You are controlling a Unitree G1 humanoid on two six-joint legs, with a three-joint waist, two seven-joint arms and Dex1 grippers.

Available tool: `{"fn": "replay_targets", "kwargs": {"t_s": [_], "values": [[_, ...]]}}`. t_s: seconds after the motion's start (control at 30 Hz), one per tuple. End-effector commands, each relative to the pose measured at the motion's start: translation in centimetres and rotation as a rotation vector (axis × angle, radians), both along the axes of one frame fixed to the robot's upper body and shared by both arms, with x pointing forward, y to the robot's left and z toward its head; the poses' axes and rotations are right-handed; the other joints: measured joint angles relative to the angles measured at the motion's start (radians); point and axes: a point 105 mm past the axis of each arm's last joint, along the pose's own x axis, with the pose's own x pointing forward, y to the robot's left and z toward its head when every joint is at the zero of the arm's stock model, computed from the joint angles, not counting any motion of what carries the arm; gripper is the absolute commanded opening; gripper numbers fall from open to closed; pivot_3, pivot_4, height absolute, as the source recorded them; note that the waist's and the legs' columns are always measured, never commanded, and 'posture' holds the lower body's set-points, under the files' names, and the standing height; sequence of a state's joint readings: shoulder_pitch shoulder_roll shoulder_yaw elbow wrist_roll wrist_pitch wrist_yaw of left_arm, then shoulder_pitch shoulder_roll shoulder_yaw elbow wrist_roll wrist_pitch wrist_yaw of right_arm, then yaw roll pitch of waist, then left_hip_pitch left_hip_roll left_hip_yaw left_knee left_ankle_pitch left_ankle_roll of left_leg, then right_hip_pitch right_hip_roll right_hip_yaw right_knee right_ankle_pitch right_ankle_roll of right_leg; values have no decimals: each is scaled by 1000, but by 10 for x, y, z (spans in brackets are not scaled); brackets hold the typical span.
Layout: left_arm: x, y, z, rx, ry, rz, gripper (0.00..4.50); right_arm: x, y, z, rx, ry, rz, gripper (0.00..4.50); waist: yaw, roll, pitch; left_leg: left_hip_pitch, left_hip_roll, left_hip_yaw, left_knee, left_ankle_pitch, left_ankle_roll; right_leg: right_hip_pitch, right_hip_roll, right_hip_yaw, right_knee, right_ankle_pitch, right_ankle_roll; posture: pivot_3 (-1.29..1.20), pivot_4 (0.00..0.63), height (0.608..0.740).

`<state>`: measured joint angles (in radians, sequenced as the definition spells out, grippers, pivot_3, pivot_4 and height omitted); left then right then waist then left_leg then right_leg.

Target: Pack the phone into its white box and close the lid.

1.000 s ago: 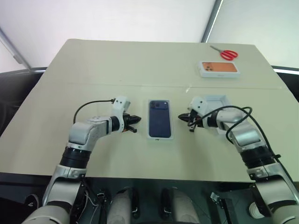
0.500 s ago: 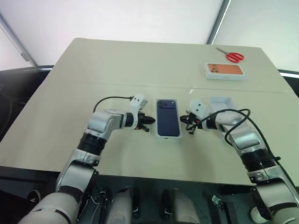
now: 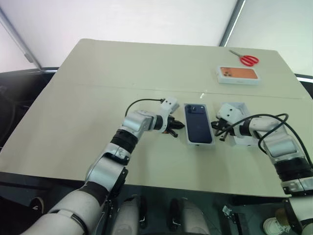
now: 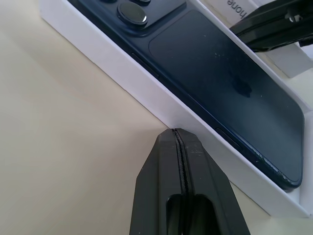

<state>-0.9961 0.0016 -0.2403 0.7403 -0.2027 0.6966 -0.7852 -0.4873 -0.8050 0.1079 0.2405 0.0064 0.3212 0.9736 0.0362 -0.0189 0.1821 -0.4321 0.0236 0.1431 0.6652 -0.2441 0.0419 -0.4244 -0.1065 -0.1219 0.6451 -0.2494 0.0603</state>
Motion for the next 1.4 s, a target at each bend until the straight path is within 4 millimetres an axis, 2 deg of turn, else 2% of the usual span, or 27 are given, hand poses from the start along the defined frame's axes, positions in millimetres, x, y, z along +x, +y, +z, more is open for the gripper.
{"fn": "replay_targets", "kwargs": {"t_s": [0.03, 0.3, 0.63, 0.87, 0.97, 1.07, 1.1, 1.17, 1.2, 1.4], "values": [[-1, -19, 9, -26, -25, -49, 36, -3, -2, 8, 8, -28, 11, 0, 3, 0, 0, 0, 0, 0, 0, 0, 0, 0, 0, 0, 0, 0, 0, 0, 150, 738], [-1, -26, 10, -39, -25, -67, 36, -3, -5, 8, 1, -36, 0, 0, 2, 0, 0, -1, 0, -1, 1, -1, 1, 0, 0, -1, 0, 0, 0, 0, 150, 738], [10, -5, 10, -13, -60, -29, 36, -5, -6, 12, -10, -11, 16, 0, -1, 0, 0, -2, 1, -1, 2, 0, 1, -1, 1, -1, 0, 0, 0, 0, 150, 738], [26, 38, 17, -9, -117, 42, 36, -2, -25, 24, -41, -44, -29, 0, -27, 0, 0, -3, 2, -1, 2, 0, 1, -3, 3, -1, 1, 0, 0, 0, 150, 738], [35, 56, 30, -50, -205, 98, 36, 0, -24, 31, 0, -60, -38, 0, -34, 1, 1, -3, 3, -1, 2, 1, 0, -3, 4, -1, 2, 0, 0, 0, 150, 738], [39, 76, 42, -87, -252, 146, 36, 2, -17, 46, 111, -70, -51, 0, -35, 1, 1, -3, 3, -1, 2, 1, -1, -3, 4, -1, 2, 0, 0, 0, 150, 738], [39, 82, 49, -120, -262, 163, 264, 2, -15, 53, 163, -61, -55, 0, -37, 1, 1, -3, 3, -1, 2, 1, -1, -3, 4, -1, 2, 0, 0, 0, 150, 738], [39, 97, 64, -168, -307, 186, 870, 4, -15, 65, 257, -52, -95, 552, -41, 1, 1, -3, 3, -1, 2, 1, -1, -3, 4, -1, 2, 0, 0, 0, 150, 738], [39, 106, 70, -177, -340, 200, 1400, 8, -19, 71, 260, -64, -132, 930, -44, 1, 1, -3, 3, -1, 2, 1, -1, -3, 4, -1, 2, 0, 0, 0, 150, 738], [22, 131, 89, -212, -487, 162, 4475, 10, -32, 71, 242, 21, -296, 4002, -46, 2, 1, -3, 3, -1, 2, 1, -1, -3, 3, -1, 2, 0, 0, 0, 150, 738]]}}
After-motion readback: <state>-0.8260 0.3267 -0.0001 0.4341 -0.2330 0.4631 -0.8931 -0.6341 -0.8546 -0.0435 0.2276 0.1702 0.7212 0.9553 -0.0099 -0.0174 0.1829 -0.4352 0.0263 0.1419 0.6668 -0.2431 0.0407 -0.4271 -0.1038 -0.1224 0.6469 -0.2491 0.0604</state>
